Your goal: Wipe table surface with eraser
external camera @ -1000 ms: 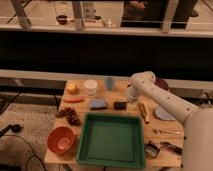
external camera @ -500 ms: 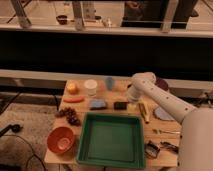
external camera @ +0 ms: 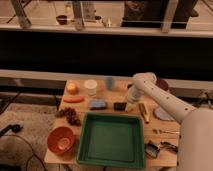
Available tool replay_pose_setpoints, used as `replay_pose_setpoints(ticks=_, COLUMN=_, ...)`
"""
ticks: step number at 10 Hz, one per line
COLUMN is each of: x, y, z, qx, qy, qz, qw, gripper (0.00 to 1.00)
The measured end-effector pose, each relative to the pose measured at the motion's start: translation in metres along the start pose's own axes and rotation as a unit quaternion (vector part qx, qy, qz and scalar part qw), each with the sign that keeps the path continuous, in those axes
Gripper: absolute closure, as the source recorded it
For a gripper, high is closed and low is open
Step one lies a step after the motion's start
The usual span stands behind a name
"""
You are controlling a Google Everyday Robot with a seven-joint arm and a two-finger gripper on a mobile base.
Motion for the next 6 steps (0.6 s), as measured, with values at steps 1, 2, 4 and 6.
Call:
replay_pose_setpoints(ticks=1, x=0.0, y=0.0, z=-0.0004, qx=0.0, qy=-0.001, qz=-0.001, qw=1.0, gripper=0.78)
replay_pose_setpoints(ticks=2, x=0.0003, y=0.0006, z=-0.0001, qx=-0.001, qy=-0.003, qz=-0.001, qw=1.0, gripper=0.9)
replay_pose_setpoints(ticks=4, x=0.0012, y=0.0013, z=-0.0009, qx=-0.002, qy=-0.005, qz=0.0, qw=1.0, gripper=1.0)
replay_pose_setpoints(ticks=6, x=0.0027, y=-0.0001, z=-0.0091, qx=0.007, qy=-0.006, qz=0.003, qw=1.0, gripper=1.0)
